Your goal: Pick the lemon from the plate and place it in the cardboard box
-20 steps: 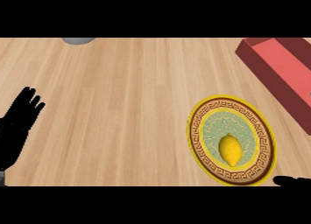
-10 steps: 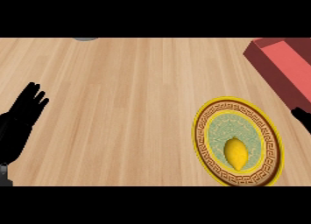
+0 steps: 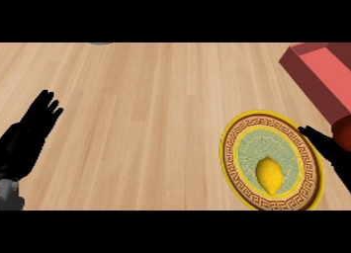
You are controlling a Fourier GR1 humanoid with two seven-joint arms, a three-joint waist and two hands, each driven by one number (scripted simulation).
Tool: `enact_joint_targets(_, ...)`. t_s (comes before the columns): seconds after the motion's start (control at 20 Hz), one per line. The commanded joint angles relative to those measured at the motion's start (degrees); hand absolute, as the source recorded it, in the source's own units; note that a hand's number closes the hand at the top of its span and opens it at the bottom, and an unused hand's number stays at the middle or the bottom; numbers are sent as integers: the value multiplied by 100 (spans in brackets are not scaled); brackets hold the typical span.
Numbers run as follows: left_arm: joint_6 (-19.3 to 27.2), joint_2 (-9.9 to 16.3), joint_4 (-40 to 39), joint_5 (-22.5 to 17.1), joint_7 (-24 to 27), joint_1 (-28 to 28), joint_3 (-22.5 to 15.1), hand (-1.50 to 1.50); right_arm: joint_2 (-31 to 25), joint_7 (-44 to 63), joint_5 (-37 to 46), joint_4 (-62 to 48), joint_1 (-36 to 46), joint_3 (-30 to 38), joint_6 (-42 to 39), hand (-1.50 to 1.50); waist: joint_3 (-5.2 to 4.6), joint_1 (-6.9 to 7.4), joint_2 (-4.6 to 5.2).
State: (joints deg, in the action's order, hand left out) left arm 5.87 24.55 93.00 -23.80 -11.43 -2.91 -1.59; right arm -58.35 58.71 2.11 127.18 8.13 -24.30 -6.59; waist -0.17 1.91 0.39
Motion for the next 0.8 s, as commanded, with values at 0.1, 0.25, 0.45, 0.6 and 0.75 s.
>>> enact_joint_targets(0.1,-297,107,-175,-58,70,25,284,0,844,1348,-20,-306,912,-667,-501,-150,5,-59,-23)
enact_joint_targets(0.25,-231,-72,-339,67,82,-1,271,0,745,1100,-210,-425,806,-341,-804,-150,10,-157,-36)
enact_joint_targets(0.45,-55,-194,-124,209,-132,-62,295,0,1085,660,323,-938,662,-412,-782,-150,15,-173,-38)
enact_joint_targets(0.6,20,-204,14,256,-469,-269,315,0,1125,339,261,-978,563,-218,-982,-150,16,-201,-39)
enact_joint_targets(0.75,-75,-548,74,536,128,379,112,0,1577,709,781,-829,610,-636,-826,-150,14,-173,-42)
